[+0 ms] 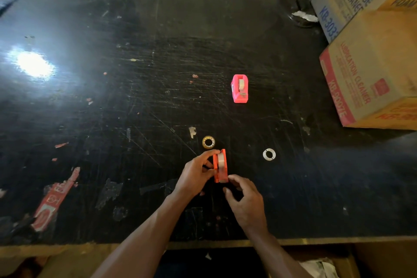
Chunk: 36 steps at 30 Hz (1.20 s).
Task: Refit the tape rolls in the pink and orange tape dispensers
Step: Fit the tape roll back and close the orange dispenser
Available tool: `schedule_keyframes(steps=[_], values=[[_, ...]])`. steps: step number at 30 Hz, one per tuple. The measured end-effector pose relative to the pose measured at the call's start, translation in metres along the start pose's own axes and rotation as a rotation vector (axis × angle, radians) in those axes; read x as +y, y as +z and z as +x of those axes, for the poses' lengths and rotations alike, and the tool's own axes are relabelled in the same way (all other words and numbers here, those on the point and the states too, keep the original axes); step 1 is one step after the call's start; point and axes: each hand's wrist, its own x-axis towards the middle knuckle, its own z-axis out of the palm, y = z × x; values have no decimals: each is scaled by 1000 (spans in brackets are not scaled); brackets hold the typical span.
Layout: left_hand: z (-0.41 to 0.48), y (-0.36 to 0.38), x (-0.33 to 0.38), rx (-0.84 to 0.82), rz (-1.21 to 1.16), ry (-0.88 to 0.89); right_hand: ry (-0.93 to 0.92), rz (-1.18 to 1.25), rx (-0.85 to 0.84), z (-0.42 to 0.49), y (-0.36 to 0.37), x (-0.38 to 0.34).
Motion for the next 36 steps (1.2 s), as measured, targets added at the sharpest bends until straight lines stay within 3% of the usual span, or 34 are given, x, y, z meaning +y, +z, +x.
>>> schedule_keyframes(steps=[6,10,15,19,22,26,36], values=[[-1,0,2,10,-11,-19,258,41,-13,11,22,-22],[-3,-8,0,37,21,-9,313,57,35,14,32,-26],[5,-22,-12,314,-6,4,338,-13,81,19,36,-28],[27,-31,-16,508,172,9,343,-20,131,27,35,-34],[47,-32,-25,477,449,21,330,-12,188,39,29,-40],[58,-29,-40,407,647,14,286,-23,274,80,20,-50],[63,-28,-44,380,709,-17,197,-36,308,218,28,-82]])
